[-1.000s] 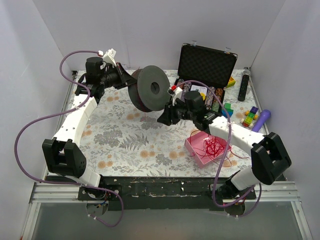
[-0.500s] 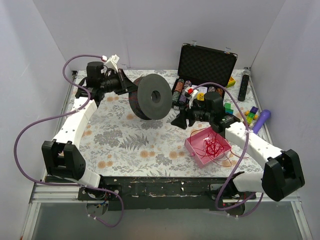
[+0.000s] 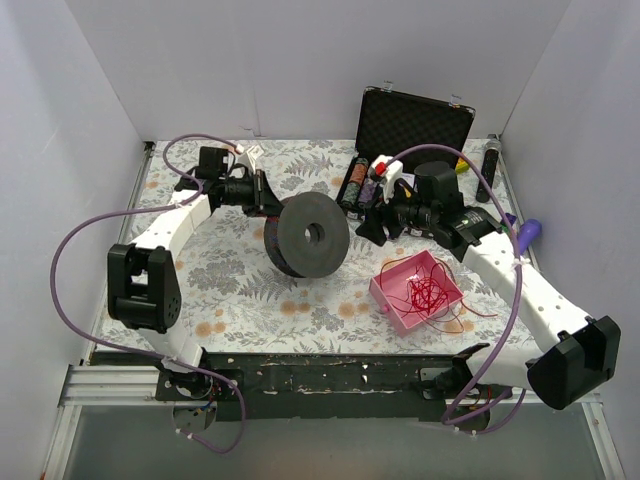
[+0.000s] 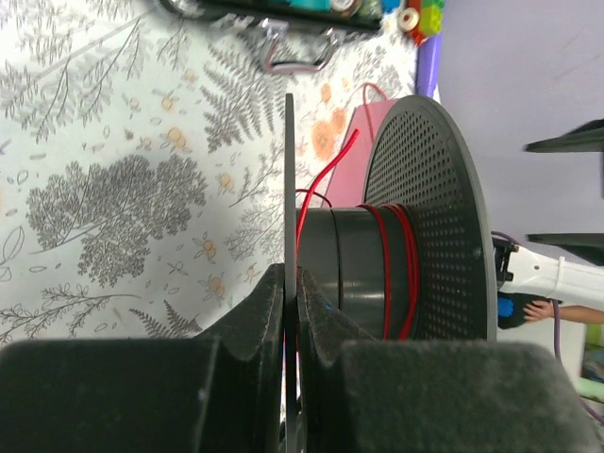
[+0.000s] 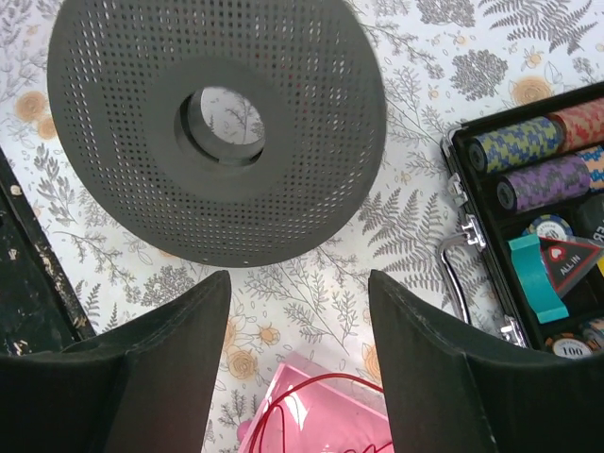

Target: Wrap the cables

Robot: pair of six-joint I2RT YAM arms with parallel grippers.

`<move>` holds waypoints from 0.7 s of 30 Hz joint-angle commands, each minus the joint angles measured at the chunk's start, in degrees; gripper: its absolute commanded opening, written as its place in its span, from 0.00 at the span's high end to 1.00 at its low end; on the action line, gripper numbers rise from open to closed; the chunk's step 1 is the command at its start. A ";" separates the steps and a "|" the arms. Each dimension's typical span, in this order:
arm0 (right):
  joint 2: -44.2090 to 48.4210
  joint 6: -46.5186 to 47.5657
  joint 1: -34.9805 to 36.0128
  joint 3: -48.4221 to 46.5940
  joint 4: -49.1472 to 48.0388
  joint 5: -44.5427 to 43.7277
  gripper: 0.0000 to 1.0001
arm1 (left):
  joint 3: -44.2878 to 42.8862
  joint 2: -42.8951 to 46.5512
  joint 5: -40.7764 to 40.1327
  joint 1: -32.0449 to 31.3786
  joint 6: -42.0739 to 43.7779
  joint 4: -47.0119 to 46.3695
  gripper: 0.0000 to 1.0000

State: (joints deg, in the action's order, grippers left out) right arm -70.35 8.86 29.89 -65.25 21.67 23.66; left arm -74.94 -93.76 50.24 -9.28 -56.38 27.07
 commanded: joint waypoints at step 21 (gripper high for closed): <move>-12.88 -9.73 2.63 0.65 0.92 -4.59 0.38 | -10.66 -22.95 3.39 -1.97 20.78 2.28 0.67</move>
State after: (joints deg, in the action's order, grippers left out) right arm -80.82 1.85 31.11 -65.84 25.36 19.40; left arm -80.60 -114.54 56.16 -11.38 -38.81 31.81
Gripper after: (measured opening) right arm 0.630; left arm 0.319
